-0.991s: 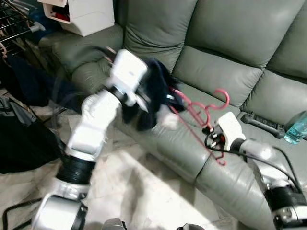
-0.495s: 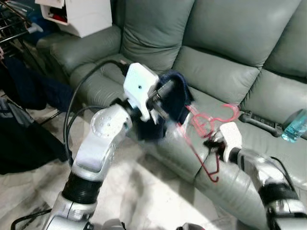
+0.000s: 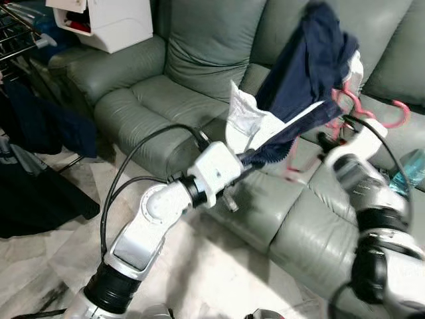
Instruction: Hang hanger
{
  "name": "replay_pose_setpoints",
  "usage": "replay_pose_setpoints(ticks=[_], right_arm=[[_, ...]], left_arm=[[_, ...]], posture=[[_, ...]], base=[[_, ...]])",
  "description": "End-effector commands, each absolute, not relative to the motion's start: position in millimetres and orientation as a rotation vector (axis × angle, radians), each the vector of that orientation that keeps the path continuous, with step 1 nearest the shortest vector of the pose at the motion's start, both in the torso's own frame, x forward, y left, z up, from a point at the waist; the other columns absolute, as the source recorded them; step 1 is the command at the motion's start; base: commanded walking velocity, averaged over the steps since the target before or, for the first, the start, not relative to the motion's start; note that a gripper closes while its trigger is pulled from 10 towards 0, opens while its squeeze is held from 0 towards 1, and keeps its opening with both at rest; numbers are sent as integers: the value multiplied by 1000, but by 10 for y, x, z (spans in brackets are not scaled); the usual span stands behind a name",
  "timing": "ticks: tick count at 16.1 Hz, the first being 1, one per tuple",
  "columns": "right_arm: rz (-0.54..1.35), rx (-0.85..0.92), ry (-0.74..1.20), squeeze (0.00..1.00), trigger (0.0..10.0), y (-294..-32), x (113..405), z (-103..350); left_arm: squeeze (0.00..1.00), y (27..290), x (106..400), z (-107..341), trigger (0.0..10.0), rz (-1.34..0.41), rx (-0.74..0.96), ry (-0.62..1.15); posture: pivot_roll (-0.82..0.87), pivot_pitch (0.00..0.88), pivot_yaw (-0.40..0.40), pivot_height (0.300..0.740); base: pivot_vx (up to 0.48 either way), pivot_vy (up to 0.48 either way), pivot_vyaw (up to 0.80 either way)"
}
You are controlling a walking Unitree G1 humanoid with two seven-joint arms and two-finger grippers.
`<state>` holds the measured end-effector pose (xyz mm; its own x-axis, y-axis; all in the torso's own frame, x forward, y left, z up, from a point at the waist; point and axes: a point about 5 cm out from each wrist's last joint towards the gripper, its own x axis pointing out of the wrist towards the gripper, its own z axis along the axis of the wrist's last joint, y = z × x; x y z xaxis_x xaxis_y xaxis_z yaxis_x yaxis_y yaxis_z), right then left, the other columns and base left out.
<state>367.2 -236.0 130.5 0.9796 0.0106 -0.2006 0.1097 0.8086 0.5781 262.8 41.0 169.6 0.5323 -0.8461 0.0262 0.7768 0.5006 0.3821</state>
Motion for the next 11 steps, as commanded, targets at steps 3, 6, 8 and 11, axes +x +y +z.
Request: replay_pose_setpoints(ticks=[3, 6, 8, 11], right_arm=[[77, 786, -100, 0, 10000, -2115, 3878, 2205], [355, 764, -143, 0, 10000, -1596, 3788, 2487], [550, 714, -126, 0, 10000, -1262, 3620, 2509], [418, 723, -235, 0, 10000, -1426, 3665, 2669]], left_arm=[[0, 472, 2656, 1201, 10000, -937, 476, -23], [0, 478, 2715, 1077, 10000, -906, 542, 34], [0, 424, 2738, 1084, 10000, -922, 532, 31], [0, 372, 2682, 1015, 10000, -937, 505, 63]], posture=[[-70, 22, 30, 740], [-76, 21, 27, 740], [-77, 21, 25, 740], [-81, 18, 23, 740]], base=[[0, 0, 0], [0, 0, 0], [0, 0, 0], [0, 0, 0]])
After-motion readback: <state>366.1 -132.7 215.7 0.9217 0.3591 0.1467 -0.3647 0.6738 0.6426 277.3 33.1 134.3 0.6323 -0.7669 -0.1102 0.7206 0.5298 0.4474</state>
